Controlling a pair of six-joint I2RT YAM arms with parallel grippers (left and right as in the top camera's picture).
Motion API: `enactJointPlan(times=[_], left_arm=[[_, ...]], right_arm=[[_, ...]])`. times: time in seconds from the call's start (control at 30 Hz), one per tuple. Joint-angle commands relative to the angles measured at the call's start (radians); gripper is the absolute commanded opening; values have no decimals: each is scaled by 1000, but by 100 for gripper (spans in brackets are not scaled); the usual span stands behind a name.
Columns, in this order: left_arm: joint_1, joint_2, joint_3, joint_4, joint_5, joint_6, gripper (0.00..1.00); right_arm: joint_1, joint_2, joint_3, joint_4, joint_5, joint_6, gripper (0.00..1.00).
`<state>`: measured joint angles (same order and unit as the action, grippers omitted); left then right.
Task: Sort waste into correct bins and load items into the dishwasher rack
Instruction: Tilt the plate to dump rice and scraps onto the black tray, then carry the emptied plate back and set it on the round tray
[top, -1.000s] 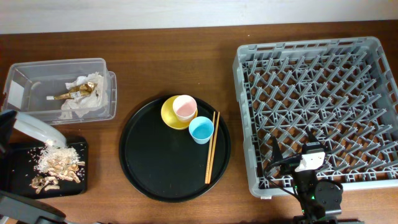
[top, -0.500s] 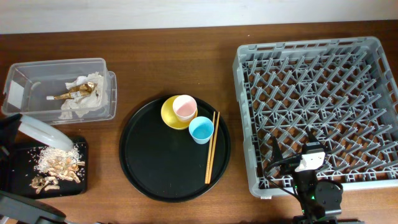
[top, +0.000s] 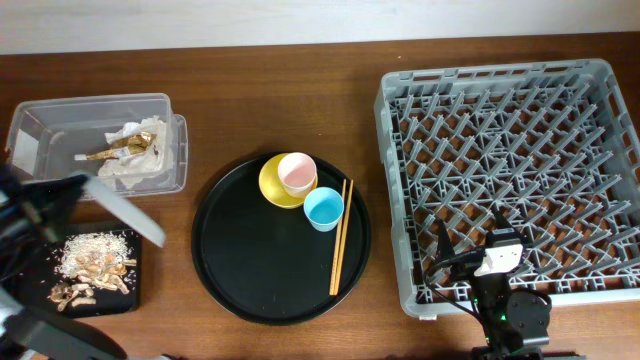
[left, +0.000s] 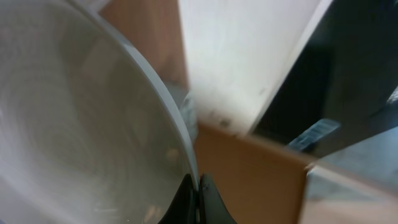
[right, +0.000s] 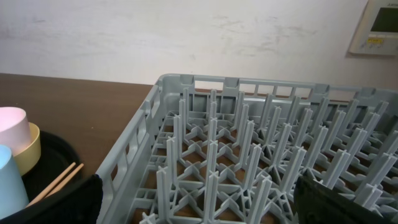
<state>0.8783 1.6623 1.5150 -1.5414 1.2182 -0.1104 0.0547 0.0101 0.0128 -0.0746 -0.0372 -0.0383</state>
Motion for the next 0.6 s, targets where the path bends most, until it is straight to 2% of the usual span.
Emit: enactJointPlan(times=[0.0, 0.1, 0.2, 0.43, 0.57], left_arm=[[-180, -47, 6, -10, -259, 74, 0], [-348, -47, 3, -16, -418, 74, 0], [-576, -47, -2, -16, -547, 74, 0], [-984, -47, -62, 114, -728, 67, 0], [-1170, -47, -161, 183, -858, -39, 0]], right_arm=[[-3, -6, -7, -4, 12, -6, 98], [-4, -6, -7, -4, 12, -6, 99], [-3, -6, -7, -4, 12, -7, 98], [-4, -6, -7, -4, 12, -7, 98], [-4, -6, -7, -4, 12, -6, 98]])
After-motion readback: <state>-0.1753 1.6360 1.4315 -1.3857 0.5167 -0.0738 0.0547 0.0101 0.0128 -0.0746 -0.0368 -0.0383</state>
